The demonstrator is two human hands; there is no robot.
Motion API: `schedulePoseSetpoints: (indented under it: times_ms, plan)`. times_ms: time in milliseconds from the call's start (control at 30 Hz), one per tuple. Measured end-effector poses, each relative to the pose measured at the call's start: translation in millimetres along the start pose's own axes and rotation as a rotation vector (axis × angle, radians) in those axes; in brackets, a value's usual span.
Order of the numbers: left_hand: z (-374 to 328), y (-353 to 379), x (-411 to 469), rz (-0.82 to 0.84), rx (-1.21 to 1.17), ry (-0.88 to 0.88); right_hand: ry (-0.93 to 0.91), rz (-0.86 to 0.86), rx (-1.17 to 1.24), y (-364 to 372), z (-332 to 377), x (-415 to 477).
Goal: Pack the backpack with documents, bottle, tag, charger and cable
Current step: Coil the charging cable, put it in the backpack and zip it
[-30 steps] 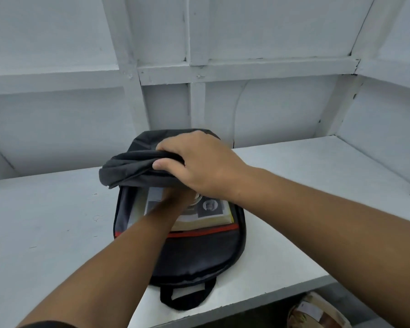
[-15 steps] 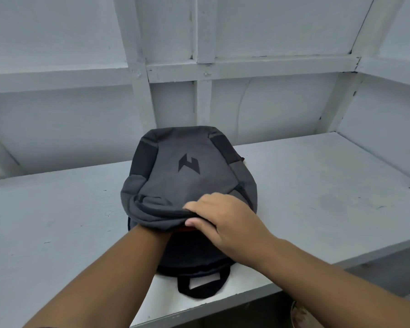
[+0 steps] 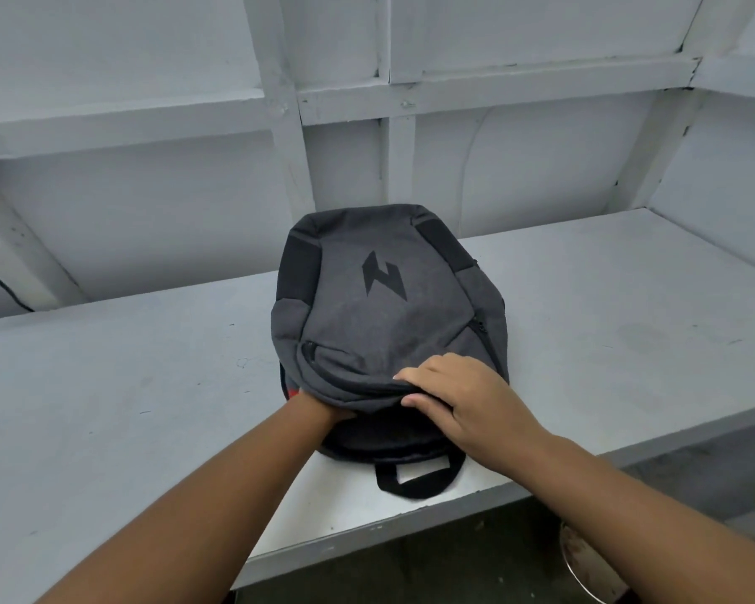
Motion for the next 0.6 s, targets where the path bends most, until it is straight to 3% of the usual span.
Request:
schedulePoseSetpoints:
  times_ms: [67,167,267,400,500,600]
  plan:
    - [2.6,-3.0,-16.2,-0.053,0.320,-0.005,-0.003,0.007,-0.013,7.3,-1.9,-6.1]
    - [7.8,-1.7,-36.3,-0.215,0.353,0.169,-0.025,0.020,-0.038,18.7,-3.4,-14.9]
    - [27.6,-1.8,-68.2,-0.378,-0.068,0.327,-0.057,0.031,-0.083,27.0,-4.0,-18.8]
    - [58.1,2.0,-106.0,-0.336,-0.202,0.417,-0.124,0.075,-0.167,34.1,-0.5,-19.5]
    - [86.1,-16.7,-98.5,-0.505,-0.534,0.295,-0.237,0.126,-0.217,38.3,9.0,-8.9]
    - [120.6,-34.6,-62.4,-0.696,-0.872,0.003,-0.286,0.183,-0.213,41.9,19.6,5.0]
Point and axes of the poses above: each hand's wrist, its own x-axis towards the middle knuckle, its own y-axis out of the palm, z = x × y, the point moved 5 cm from there along x, towards the middle knuckle, and after that the axes turned 1 degree about -y, right-handed, at the moved point
